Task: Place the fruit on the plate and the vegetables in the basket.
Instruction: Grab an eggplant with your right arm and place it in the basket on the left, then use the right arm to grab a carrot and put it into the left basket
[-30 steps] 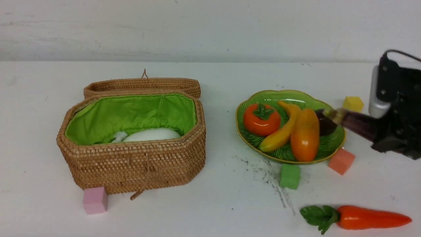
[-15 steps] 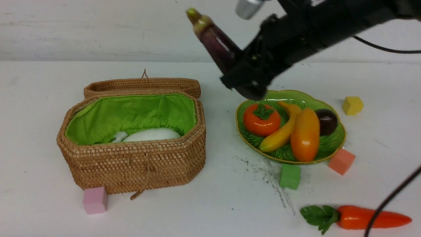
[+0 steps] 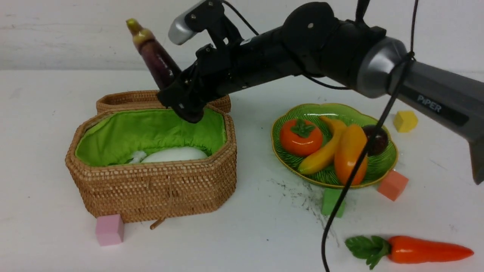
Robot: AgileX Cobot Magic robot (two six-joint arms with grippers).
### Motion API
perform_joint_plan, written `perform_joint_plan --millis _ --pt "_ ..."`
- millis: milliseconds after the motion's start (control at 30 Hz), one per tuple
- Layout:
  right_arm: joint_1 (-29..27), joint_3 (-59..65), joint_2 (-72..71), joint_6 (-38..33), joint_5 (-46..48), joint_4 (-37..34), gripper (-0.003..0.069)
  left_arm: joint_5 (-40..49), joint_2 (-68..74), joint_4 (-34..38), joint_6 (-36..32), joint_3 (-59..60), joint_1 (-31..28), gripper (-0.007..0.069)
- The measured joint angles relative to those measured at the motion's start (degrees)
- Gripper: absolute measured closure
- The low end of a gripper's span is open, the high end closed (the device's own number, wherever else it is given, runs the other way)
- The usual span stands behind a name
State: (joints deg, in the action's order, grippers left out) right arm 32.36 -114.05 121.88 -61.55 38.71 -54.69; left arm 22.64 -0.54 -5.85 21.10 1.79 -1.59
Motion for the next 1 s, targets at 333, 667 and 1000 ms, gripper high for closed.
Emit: perform_joint_plan --millis 333,667,1000 --pt "-0.26 -0.29 -5.13 7.06 6.13 12.85 -0.0016 0.00 0.00 0.00 0.00 0.00 0.00 0.0415" --pt "-9.06 4.94 -24.76 18.91 31.46 45.06 0.0021 -0.02 0.00 0.00 0.00 0.00 0.00 0.0410" --pt "-21.76 45.16 -33.66 2.00 26.35 47.61 0.0050 -0.02 0.00 0.00 0.00 0.00 0.00 0.0403"
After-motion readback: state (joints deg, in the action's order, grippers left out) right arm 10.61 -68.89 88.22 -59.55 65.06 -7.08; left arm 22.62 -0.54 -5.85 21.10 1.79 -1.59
